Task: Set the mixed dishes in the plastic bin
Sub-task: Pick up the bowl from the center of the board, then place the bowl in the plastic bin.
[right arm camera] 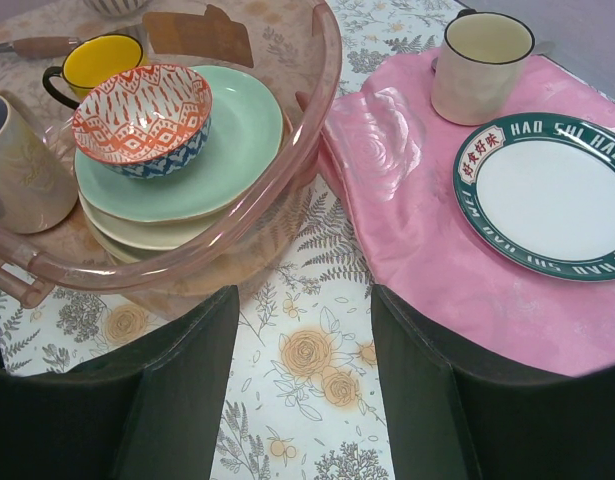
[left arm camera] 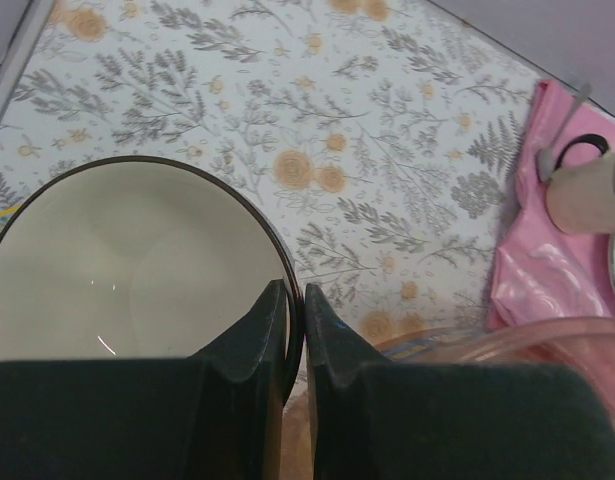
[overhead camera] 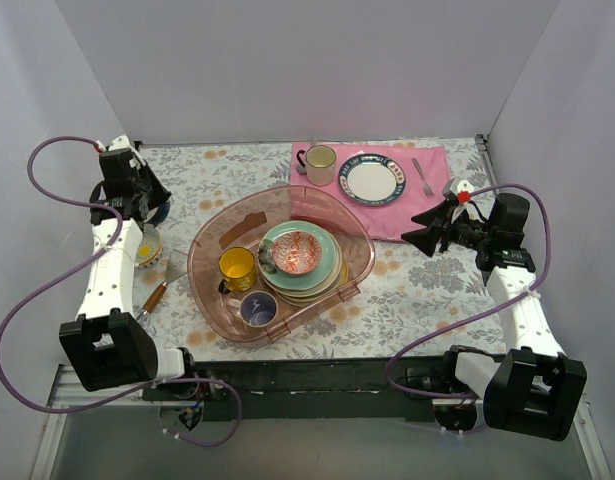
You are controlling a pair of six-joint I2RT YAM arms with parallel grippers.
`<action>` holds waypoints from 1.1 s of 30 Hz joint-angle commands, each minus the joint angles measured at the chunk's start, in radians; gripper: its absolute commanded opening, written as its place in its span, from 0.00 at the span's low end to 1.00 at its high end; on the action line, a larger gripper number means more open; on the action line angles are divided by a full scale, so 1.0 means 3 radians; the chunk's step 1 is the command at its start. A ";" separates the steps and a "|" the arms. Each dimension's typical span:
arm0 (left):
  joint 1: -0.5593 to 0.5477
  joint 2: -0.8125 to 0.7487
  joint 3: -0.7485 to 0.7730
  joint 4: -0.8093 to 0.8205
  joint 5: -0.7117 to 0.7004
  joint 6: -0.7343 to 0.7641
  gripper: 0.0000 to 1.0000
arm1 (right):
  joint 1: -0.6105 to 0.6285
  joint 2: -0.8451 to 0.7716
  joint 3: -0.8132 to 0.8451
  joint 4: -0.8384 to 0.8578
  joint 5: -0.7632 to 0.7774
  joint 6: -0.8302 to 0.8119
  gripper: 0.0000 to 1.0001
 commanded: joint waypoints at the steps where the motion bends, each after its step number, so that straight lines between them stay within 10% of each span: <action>1: -0.0314 -0.0299 0.0234 0.0052 0.0013 0.0038 0.00 | -0.0020 -0.0010 0.0107 0.0019 -0.0057 -0.0027 0.63; 33: -0.3095 0.0043 0.0521 -0.0163 -0.0928 -0.0084 0.00 | -0.0035 0.0010 0.0102 0.0014 -0.0042 -0.0042 0.63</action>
